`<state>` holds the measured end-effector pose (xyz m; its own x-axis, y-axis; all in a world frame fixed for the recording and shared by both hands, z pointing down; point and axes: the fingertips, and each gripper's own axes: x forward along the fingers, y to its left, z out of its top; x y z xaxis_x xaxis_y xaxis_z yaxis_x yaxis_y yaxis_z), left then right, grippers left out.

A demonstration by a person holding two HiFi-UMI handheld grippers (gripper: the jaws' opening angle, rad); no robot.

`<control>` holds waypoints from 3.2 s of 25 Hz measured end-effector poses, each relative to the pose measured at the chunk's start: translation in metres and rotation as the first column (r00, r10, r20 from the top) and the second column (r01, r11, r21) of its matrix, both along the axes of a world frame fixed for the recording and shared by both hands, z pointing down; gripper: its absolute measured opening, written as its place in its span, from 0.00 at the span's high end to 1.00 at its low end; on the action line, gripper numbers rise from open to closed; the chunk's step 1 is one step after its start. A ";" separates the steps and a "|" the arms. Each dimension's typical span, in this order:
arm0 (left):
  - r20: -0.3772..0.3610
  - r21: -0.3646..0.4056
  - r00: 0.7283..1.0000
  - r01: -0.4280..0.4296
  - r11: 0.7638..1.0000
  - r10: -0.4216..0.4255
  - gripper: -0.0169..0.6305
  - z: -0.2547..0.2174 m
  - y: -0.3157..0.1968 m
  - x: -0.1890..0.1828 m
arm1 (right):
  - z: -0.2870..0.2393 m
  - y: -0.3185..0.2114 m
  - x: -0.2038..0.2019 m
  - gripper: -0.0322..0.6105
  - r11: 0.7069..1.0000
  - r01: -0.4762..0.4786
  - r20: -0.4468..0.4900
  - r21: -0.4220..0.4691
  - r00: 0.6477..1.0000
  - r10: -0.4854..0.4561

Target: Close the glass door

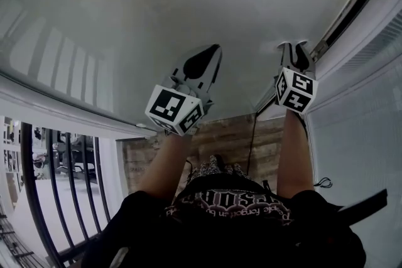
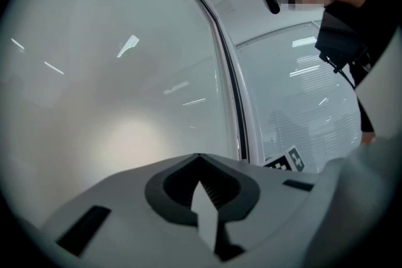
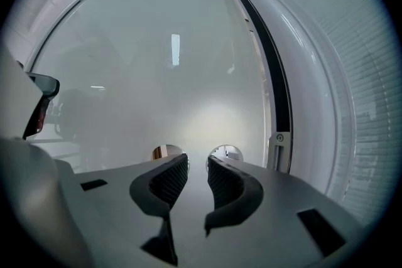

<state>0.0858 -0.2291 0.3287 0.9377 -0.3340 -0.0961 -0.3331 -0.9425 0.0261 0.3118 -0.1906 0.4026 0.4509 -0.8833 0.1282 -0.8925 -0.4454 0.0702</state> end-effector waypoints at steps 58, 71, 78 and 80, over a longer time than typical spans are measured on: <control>-0.054 0.033 0.998 0.025 0.999 -0.023 0.97 -0.024 0.084 -0.018 | -0.028 0.094 -0.062 0.95 0.992 0.108 -0.035 0.062 0.994 -0.106; -0.050 0.023 0.997 0.063 0.998 -0.062 0.97 -0.036 0.087 -0.013 | -0.022 0.102 -0.046 0.95 0.993 0.110 -0.007 0.042 0.994 -0.110; -0.043 0.029 0.998 0.044 0.999 -0.043 0.97 -0.036 0.092 0.000 | -0.022 0.106 -0.037 0.95 0.994 0.101 -0.011 0.045 0.995 -0.100; -0.042 0.032 0.998 0.042 0.999 -0.041 0.97 -0.037 0.092 0.002 | -0.021 0.106 -0.035 0.95 0.994 0.100 -0.012 0.043 0.995 -0.100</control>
